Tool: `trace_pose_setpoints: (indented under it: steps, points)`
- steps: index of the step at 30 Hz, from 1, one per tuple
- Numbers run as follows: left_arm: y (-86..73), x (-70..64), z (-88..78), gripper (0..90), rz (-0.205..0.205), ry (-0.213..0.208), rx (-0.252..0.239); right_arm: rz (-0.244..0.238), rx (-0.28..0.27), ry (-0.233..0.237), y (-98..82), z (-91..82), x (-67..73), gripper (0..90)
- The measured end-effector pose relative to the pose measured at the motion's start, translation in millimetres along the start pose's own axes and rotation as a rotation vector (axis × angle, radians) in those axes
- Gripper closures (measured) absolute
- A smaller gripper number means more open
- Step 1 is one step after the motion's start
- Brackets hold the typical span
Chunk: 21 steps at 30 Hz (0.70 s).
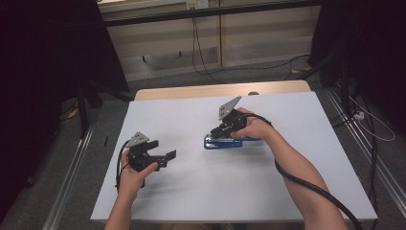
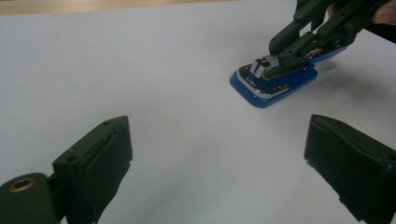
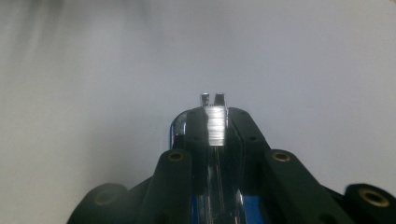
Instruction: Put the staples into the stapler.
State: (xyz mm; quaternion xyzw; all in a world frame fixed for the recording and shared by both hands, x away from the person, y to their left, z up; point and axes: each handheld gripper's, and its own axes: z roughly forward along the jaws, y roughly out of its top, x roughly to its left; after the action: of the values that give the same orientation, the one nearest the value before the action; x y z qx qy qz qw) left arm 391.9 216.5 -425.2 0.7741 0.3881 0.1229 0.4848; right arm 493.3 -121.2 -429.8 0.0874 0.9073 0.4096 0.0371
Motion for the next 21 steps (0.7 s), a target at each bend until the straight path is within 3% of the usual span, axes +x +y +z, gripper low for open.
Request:
trace_pose_setpoints:
  steps: [21]
  points:
    - [-0.1,-0.8,0.9,7.8,-0.001,-0.002,0.002,-0.008,-0.006,-0.003,0.7,-3.6,0.9,79.5]
